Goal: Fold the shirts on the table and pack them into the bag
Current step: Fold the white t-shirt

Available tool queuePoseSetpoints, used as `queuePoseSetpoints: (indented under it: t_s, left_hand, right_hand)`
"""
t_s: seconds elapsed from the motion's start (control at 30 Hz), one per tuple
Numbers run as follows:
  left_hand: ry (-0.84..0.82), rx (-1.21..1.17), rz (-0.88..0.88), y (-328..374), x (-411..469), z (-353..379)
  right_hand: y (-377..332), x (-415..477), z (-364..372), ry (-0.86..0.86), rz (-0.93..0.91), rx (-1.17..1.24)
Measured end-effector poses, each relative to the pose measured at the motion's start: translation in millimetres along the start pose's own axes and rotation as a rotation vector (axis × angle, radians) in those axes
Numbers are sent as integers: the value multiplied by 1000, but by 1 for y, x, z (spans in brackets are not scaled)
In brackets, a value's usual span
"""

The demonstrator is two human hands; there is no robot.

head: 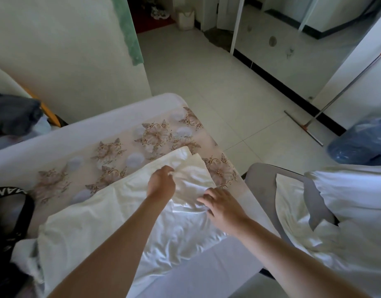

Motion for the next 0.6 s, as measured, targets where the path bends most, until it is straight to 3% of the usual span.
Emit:
queuePoseSetpoints:
  t_s: [0.13,0.23,0.27,0.33,0.43,0.53,0.6]
  left_hand:
    - [31,-174,-65,-17,1,-21]
    - [-156,6,-97,-36,-11,-25]
    - [-166,135,-53,-40,-15,-25]
    - [6,269,180,-35,-27,-22]
    - [121,235,564,-23,-47,-2]
    - [-12,372,585,-32,-57,23]
    - [-28,424,530,-35,-51,24]
  right_hand:
    - [0,8,-17,114,61,66]
    - [-10,10,-25,25,49,164]
    - [-14,9,-22,-78,20,128]
    - [-18,9,-14,-230,-28,60]
    - [-24,9,-10,-224,-101,-9]
    - [-42,5,7,-287,-232,-77]
    - [-49,7,9,-297,-157,68]
Point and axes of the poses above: each hand's wrist, its own x-axis towards the middle knuckle, its own z-axis out of the palm, y = z × x, the point moved 5 cm from there along x, towards the middle knuckle, and after that the axes turned 2 degrees about -x, right-handed, at the moved point
